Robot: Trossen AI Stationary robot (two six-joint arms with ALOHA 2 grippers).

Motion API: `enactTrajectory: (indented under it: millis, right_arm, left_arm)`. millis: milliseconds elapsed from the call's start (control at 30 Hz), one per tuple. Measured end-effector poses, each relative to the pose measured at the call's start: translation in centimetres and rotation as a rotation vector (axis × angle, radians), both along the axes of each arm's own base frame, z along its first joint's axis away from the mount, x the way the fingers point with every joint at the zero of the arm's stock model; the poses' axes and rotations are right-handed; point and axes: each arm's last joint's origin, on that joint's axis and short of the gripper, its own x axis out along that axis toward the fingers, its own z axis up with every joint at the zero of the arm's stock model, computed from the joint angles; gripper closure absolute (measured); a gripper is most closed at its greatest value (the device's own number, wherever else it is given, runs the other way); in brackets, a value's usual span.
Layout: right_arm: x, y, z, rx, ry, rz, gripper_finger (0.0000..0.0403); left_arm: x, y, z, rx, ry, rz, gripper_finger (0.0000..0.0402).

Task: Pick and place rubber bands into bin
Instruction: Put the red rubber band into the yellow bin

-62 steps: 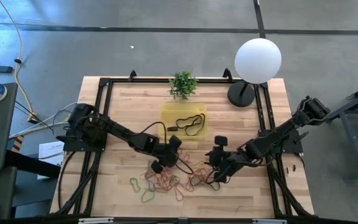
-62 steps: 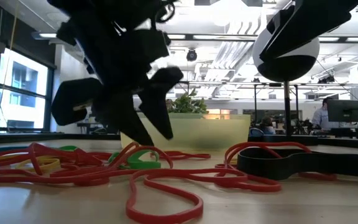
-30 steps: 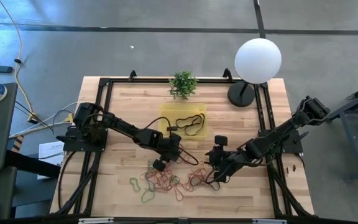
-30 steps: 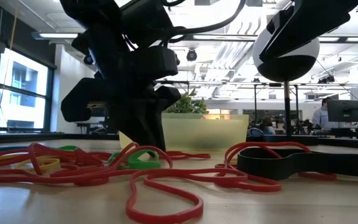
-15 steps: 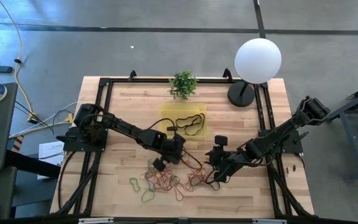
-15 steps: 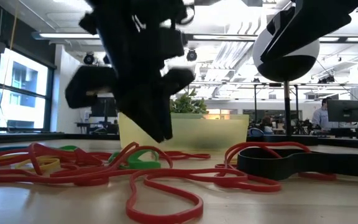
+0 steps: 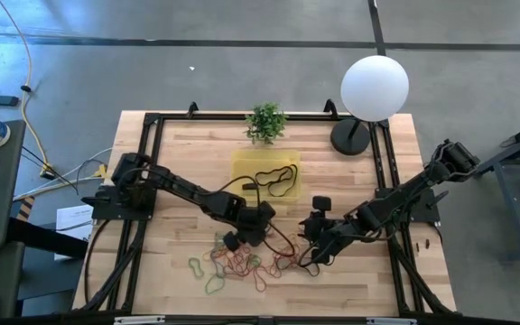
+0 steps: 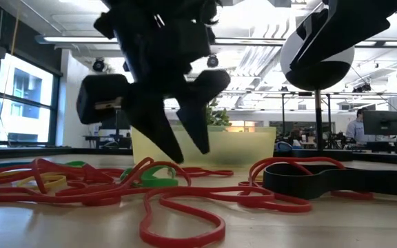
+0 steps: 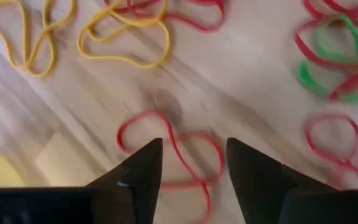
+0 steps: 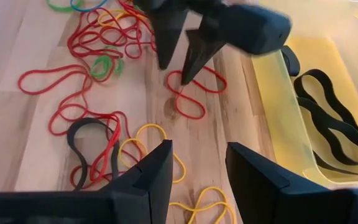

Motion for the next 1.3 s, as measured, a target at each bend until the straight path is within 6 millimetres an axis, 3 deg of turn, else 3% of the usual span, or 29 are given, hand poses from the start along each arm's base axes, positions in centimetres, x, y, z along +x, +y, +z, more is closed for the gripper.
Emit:
enactTrajectory:
  millis: [200,400,600,667,967,1133,1300]
  right_arm:
    - [0.0,0.0,0.0,-0.01,0.0,-0.004,0.0263]
    - [0.0,0.0,0.0,-0.003,0.003,-0.01,0.0263]
    - [-0.2,0.1,-0.1,-0.004,0.014,-0.007,0.0263]
    - [-0.3,0.2,-0.2,-0.004,0.016,-0.003,0.0263]
    - [-0.8,0.9,-0.2,-0.013,0.015,0.003,0.0263]
    - [-0.8,0.9,-0.2,-0.008,0.013,-0.003,0.0263]
    - [-0.8,0.9,-0.2,-0.009,0.013,-0.004,0.0263]
  left_arm:
    - [0.9,0.3,0.2,-0.002,0.063,-0.004,0.0234]
    - [3.0,-0.1,0.4,0.012,0.074,-0.035,0.0253]
    - [2.8,0.1,-0.3,0.024,0.19,-0.013,0.0263]
    - [3.5,0.1,-0.5,0.029,0.152,-0.001,0.0262]
    - [3.2,0.8,-0.8,0.016,0.193,0.056,0.0266]
    - [3.1,0.8,-0.8,-0.016,0.205,0.062,0.0292]
    - [3.0,0.7,-0.8,-0.058,0.224,0.073,0.0345]
